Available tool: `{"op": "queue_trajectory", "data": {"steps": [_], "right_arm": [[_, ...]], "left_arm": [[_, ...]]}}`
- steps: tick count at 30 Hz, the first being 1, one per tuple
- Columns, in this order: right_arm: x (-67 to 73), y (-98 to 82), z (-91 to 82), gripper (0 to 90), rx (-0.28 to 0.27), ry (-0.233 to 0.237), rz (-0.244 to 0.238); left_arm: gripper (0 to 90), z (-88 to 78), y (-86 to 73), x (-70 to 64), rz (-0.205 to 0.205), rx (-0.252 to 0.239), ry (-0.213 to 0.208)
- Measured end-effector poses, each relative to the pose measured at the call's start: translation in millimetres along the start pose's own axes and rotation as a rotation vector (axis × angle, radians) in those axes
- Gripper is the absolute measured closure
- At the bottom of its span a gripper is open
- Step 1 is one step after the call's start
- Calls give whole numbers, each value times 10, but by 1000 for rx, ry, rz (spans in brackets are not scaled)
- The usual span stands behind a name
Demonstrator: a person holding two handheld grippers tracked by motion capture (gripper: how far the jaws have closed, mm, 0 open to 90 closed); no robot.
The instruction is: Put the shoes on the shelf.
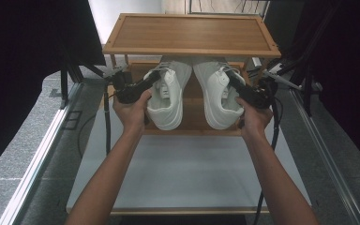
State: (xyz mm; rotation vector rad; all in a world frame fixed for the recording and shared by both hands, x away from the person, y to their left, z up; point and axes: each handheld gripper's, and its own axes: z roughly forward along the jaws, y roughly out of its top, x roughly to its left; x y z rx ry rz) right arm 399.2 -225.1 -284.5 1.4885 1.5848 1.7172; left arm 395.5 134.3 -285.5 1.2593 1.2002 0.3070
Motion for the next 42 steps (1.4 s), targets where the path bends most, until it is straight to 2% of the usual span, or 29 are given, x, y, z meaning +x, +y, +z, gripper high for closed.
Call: {"op": "queue_trajectory", "data": {"steps": [5, 7, 11, 16, 19, 22, 25, 27, 30, 32, 33, 34, 36, 37, 38, 39, 40, 41, 42], "right_arm": [[-29, 0, 59, 807, 7, -28, -3], [-36, 3, 82, 807, 12, -39, 11], [0, 35, 187, 806, 2, -68, 56], [46, 66, 270, 801, 2, -107, 33], [30, 53, 319, 792, 13, -128, 44], [10, 36, 364, 789, 20, -135, 76], [32, 32, 395, 787, 14, -144, 86], [56, 36, 422, 783, 3, -151, 91], [89, 17, 488, 753, -18, -168, 112], [110, -6, 541, 703, -17, -173, 155], [117, -17, 564, 678, -15, -174, 166], [129, -30, 594, 636, -12, -166, 184], [158, -22, 664, 572, 18, -155, 176], [173, -11, 680, 564, 25, -161, 168], [173, 0, 694, 543, 35, -161, 173], [157, 2, 698, 523, 41, -157, 165], [132, 9, 698, 487, 52, -144, 156], [121, 23, 707, 437, 47, -125, 172], [88, 30, 697, 416, 42, -89, 171]], "left_arm": [[803, 91, 21, 40, -18, -8, 16], [802, 128, 24, 59, -24, -15, 13], [803, 221, 9, 77, -62, -16, 22], [799, 299, -4, 75, -85, -35, 56], [799, 330, -7, 71, -95, -42, 63], [796, 372, 6, 50, -81, -34, 65], [794, 421, 19, 37, -71, -38, 55], [792, 463, 25, 33, -64, -30, 63], [778, 540, 16, 34, -72, -32, 74], [755, 599, -9, 50, -82, -22, 82], [736, 631, -25, 63, -88, -16, 75], [698, 707, -38, 17, -174, -94, 56], [632, 762, -64, 34, -208, -95, 35], [597, 785, -72, 66, -213, -67, 8], [537, 778, -70, 94, -194, -31, -2], [524, 751, -61, 126, -183, -25, -34], [517, 744, -48, 105, -190, -49, -44], [527, 725, -26, 68, -184, -77, -49], [510, 712, -18, 53, -178, -77, -52]]}}
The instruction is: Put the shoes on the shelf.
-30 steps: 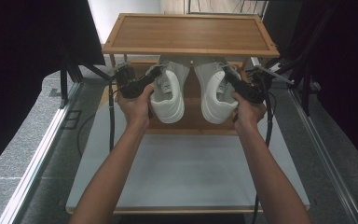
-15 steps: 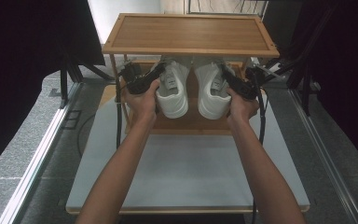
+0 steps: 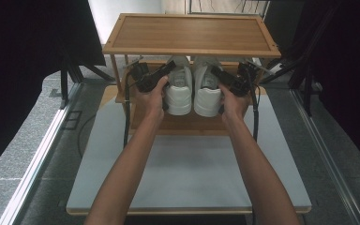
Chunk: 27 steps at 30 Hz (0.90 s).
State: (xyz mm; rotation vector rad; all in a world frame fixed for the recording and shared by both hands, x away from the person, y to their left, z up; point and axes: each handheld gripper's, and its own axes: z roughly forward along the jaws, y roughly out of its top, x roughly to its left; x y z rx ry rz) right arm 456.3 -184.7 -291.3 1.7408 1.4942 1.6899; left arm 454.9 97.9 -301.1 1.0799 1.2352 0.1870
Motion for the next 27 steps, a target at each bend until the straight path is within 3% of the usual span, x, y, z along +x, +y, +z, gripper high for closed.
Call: {"op": "queue_trajectory", "data": {"steps": [1, 2, 3, 4, 5, 6, 9, 13, 16, 18, 23, 27], "right_arm": [[-24, 0, -13, 413, -1, 16, 3], [-46, 5, -30, 413, -9, 37, 27], [-60, 1, -62, 418, -25, 84, 46], [-80, -17, -110, 428, -66, 138, 57], [-101, -26, -157, 439, -98, 170, 66], [-111, -21, -182, 440, -95, 185, 73], [-105, -34, -265, 448, -88, 165, 4], [-84, -58, -422, 463, -89, 172, -71], [-45, -78, -543, 464, -84, 191, -128], [6, -110, -643, 455, -89, 207, -192], [127, -211, -794, 451, -72, 212, -319], [175, -334, -892, 567, -17, 208, -430]], "left_arm": [[499, -4, -4, 0, -13, 7, -10], [469, -17, -5, -1, 4, 19, -7], [464, -54, -4, 11, 55, 48, 15], [464, -85, -4, 12, 79, 56, 20], [464, -114, -5, 11, 79, 57, 15], [465, -146, -6, 14, 74, 58, 9], [475, -274, -8, 16, 69, 64, -11], [492, -463, -12, 21, 76, 56, -17], [513, -627, -45, 25, 60, 44, -33], [555, -766, -78, -8, 90, 10, -30], [620, -951, -183, -80, 151, 35, -58], [739, -1061, -311, -105, 247, 80, -85]]}}
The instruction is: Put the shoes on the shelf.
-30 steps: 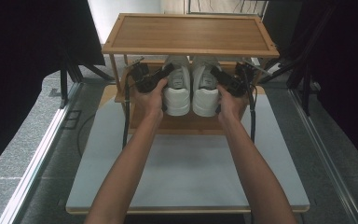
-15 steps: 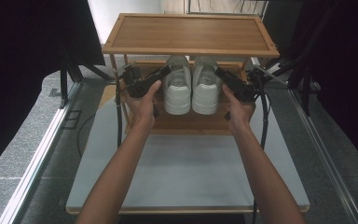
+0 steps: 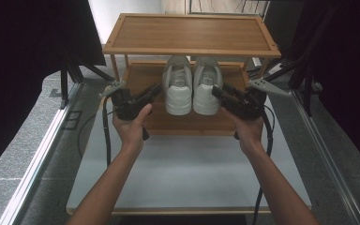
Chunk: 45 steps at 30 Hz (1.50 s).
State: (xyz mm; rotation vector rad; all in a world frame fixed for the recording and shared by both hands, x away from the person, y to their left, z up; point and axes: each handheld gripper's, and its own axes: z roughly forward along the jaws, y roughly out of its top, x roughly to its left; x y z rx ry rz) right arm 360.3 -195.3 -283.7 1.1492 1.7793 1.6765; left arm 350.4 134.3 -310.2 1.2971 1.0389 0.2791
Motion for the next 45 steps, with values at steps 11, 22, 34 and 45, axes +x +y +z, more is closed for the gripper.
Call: {"op": "queue_trajectory", "data": {"steps": [11, 22, 34, 45], "right_arm": [[11, -216, -64, 854, 27, 38, -103], [27, -243, -11, 896, 56, 79, -74], [11, -270, 16, 896, 69, 101, -39], [40, -240, 54, 898, 76, 77, -70]], "left_arm": [[874, 52, -157, -127, 114, 129, -69], [882, 251, -133, -139, 147, 178, -66], [897, 274, -92, -89, 137, 178, -86], [811, 260, -127, -85, 80, 155, -114]]}}
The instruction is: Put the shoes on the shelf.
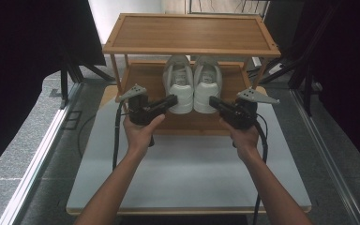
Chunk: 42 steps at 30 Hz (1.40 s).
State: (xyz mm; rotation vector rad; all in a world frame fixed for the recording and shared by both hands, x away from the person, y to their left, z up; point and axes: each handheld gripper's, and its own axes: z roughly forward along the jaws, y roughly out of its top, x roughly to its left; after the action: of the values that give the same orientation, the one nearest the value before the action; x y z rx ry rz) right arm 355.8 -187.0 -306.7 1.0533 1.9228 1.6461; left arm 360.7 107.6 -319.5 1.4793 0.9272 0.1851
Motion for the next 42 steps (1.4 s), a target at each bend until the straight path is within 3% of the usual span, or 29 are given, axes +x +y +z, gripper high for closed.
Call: {"op": "queue_trajectory", "data": {"steps": [9, 15, 20, 22, 24, 27, 35, 38, 42], "right_arm": [[-27, -13, -12, 896, 2, 18, 20], [30, -31, -12, 876, -11, -16, 0], [43, -27, 22, 881, -4, 10, 1], [60, -24, 30, 870, -7, 6, -10], [92, -31, 18, 825, -24, -1, -22], [112, -59, -54, 796, -48, -8, -27], [69, -306, -356, 625, -87, -27, 6], [39, -442, -459, 586, -85, -15, 14], [-23, -675, -594, 551, -49, -16, 5]], "left_arm": [[835, 4, -34, 72, -8, -21, -43], [840, 3, -37, 89, -25, -21, -55], [836, -2, -28, 87, -20, -15, -54], [808, -19, -35, 77, -17, -21, -51], [686, -68, -50, 51, -13, -48, -24], [647, -187, -93, 25, -16, -83, -29], [522, -502, -297, -33, 14, -71, 4], [495, -581, -410, -12, 4, -71, 6], [479, -669, -641, 19, -4, -59, 38]]}}
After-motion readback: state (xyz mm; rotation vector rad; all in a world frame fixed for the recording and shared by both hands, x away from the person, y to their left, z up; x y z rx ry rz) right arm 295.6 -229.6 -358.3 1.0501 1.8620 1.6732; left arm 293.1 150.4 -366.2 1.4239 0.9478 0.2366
